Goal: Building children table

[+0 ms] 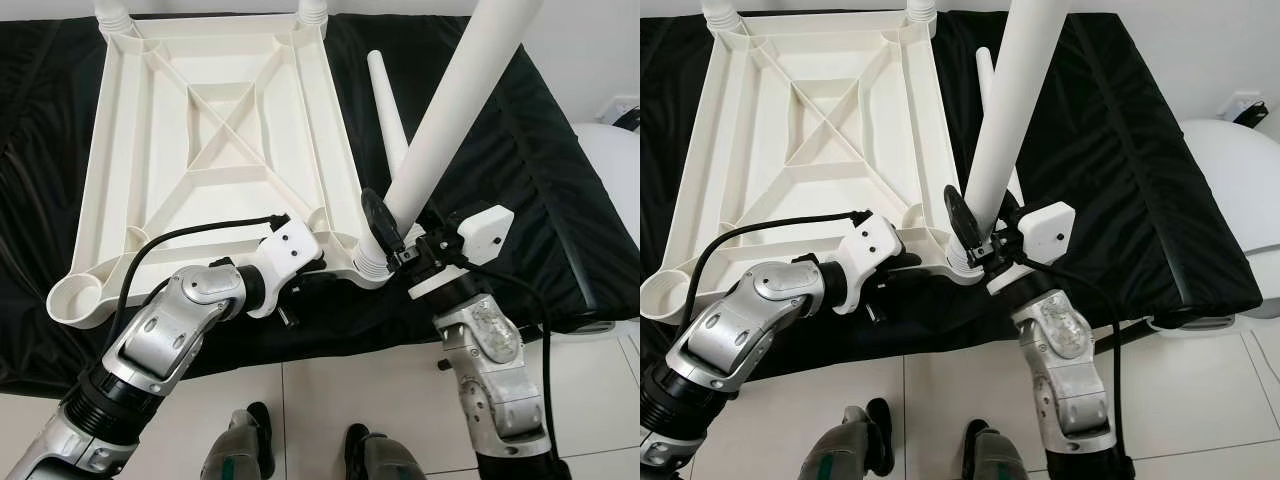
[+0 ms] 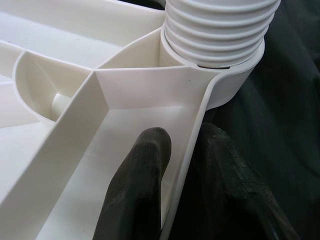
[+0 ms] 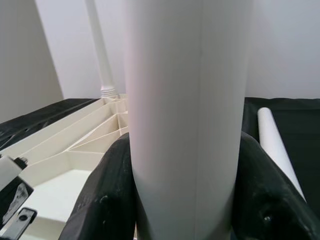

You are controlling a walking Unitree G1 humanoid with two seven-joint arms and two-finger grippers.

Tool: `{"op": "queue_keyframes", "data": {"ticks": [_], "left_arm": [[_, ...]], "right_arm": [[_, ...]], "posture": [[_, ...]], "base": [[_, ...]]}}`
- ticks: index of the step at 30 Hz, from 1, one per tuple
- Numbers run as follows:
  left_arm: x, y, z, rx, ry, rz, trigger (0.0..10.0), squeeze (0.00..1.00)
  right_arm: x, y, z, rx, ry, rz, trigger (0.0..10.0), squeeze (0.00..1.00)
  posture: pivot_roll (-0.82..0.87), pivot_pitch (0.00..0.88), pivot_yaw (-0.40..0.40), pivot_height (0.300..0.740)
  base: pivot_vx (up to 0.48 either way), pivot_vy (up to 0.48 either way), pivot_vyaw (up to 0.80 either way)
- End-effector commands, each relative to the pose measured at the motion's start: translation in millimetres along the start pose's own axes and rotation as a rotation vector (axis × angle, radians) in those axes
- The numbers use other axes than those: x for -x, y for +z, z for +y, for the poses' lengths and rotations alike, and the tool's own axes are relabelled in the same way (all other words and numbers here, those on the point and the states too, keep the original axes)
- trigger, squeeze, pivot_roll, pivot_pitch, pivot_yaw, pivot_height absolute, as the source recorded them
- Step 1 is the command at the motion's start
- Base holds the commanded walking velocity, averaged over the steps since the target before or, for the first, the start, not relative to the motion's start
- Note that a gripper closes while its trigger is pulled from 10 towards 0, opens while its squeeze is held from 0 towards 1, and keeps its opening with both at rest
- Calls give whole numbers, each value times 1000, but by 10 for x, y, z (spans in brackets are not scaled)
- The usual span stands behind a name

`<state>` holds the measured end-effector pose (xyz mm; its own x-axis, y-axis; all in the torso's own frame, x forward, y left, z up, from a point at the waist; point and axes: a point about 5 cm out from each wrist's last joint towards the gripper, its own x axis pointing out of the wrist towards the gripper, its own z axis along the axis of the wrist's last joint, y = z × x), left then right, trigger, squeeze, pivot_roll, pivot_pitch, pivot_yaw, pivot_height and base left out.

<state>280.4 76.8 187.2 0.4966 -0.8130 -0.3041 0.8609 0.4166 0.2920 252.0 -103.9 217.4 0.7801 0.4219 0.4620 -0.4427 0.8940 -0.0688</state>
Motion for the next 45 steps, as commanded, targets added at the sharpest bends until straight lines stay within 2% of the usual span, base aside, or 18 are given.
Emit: {"op": "queue_keyframes", "data": {"ticks": [1, 6, 20, 25, 45], "left_arm": [[-90, 83, -138, -7, -83, -39, 10000, 0], [-85, 89, -135, -6, -80, -38, 10000, 0], [-77, 97, -153, -4, -77, -38, 10000, 0], [-68, 102, -168, -4, -78, -40, 10000, 0], [-66, 104, -194, -2, -83, -39, 10000, 0]], "right_arm": [[65, -284, 155, -57, 26, 146, 10000, 0], [57, -303, 183, -30, -58, 151, 10000, 0], [52, -358, 223, 31, -176, 172, 10000, 0], [102, -376, 231, 45, -291, 188, 10000, 0], [142, -400, 275, 63, -339, 204, 10000, 0]], "posture": [[-52, 300, -7, 740], [-47, 303, -7, 740], [-40, 301, -14, 740], [-35, 301, -18, 740], [-33, 287, -21, 740]], "base": [[0, 0, 0], [0, 0, 0], [0, 0, 0], [0, 0, 0], [0, 0, 0]]}}
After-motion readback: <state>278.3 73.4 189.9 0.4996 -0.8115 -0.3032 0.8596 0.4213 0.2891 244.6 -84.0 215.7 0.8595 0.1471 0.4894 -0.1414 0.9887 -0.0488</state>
